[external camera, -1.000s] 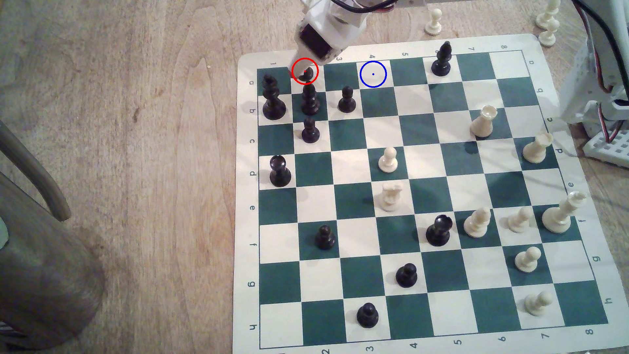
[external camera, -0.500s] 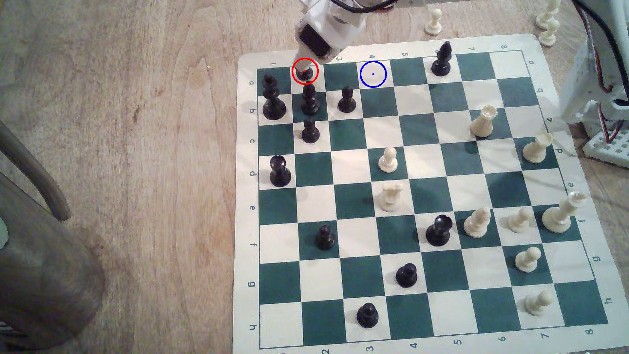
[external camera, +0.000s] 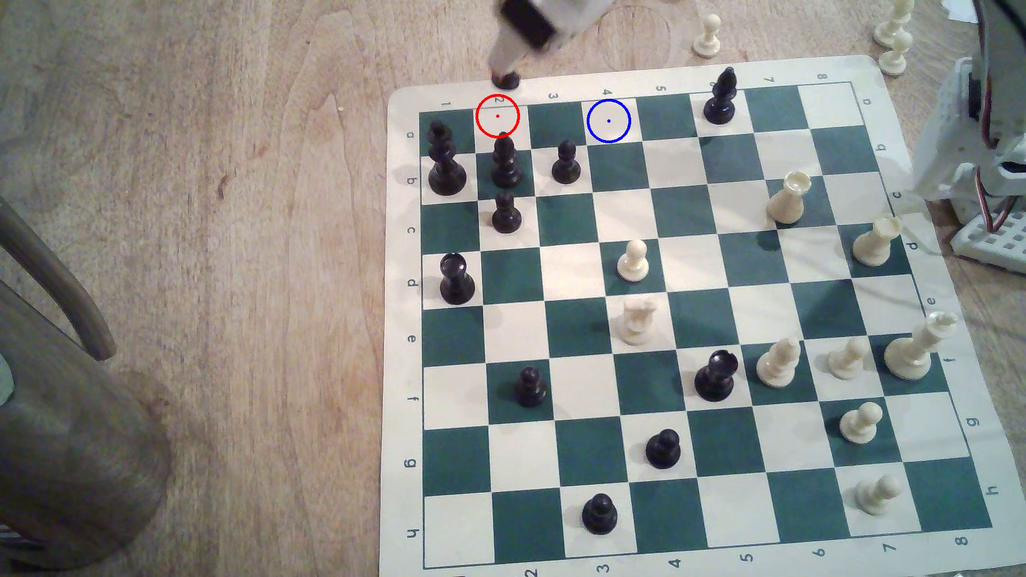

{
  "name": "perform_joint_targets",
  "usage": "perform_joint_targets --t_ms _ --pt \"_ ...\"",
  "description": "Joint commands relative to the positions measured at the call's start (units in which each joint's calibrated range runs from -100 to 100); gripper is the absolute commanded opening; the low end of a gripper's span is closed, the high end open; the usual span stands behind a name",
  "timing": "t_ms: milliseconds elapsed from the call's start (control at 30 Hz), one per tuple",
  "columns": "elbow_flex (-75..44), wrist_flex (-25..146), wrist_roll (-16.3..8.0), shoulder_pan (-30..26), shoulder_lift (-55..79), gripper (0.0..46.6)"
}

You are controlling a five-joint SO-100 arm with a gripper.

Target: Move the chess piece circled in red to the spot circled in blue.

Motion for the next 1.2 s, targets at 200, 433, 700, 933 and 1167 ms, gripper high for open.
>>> perform_joint_targets --t_ms 200,433,700,933,1167 --pt "12.52 4.32 1.47 -0.26 -20.89 0.2" --pt "24.22 2.27 2.10 -0.26 -24.29 0.2" --pt "29.30 0.31 3.17 0.83 -22.42 0.2" --pt "34.28 -2.56 3.32 0.29 -23.02 0.2" --pt "34.65 -3.05 3.22 0.13 -21.40 0.2"
